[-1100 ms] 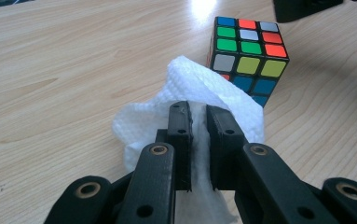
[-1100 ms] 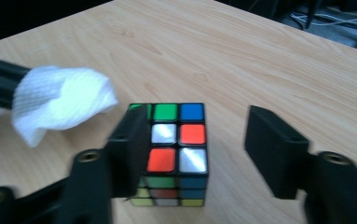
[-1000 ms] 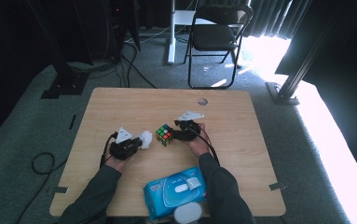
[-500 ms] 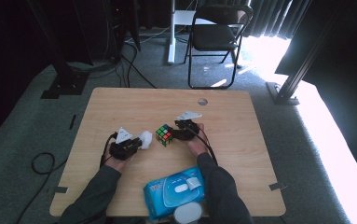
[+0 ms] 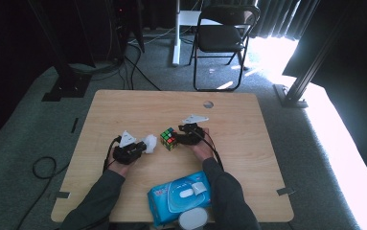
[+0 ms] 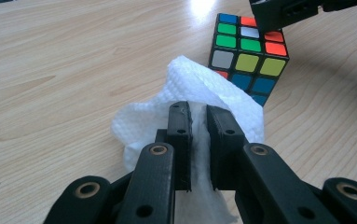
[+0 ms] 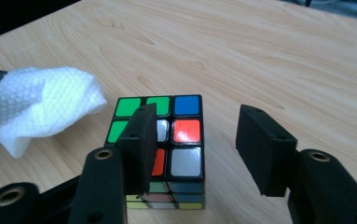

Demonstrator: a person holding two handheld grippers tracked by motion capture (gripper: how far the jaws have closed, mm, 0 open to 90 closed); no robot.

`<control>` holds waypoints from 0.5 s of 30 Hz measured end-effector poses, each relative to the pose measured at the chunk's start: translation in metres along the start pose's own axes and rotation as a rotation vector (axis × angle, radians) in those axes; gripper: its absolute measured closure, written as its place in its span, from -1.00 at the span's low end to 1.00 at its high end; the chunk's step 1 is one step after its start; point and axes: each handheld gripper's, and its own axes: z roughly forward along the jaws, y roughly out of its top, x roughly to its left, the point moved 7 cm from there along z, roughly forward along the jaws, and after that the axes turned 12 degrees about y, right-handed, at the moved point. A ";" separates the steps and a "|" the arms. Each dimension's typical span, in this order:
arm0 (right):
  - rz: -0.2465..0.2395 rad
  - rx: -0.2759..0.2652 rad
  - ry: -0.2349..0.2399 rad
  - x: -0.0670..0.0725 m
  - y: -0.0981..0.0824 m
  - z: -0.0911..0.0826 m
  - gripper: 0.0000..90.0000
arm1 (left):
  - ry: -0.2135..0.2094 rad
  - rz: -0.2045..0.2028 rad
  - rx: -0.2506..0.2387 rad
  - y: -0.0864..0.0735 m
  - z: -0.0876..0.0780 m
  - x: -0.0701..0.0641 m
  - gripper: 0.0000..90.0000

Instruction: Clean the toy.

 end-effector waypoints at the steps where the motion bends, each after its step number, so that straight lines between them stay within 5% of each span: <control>1: 0.008 -0.001 -0.002 -0.001 0.000 0.000 0.14 | 0.000 0.001 0.000 0.000 0.000 0.000 0.80; 9: 0.053 0.004 0.014 -0.003 -0.001 -0.001 0.30 | 0.000 0.000 -0.001 0.000 0.000 0.000 0.80; 15: 0.216 -0.003 0.109 -0.008 -0.004 -0.001 0.34 | -0.001 0.004 0.002 0.000 0.001 -0.001 0.80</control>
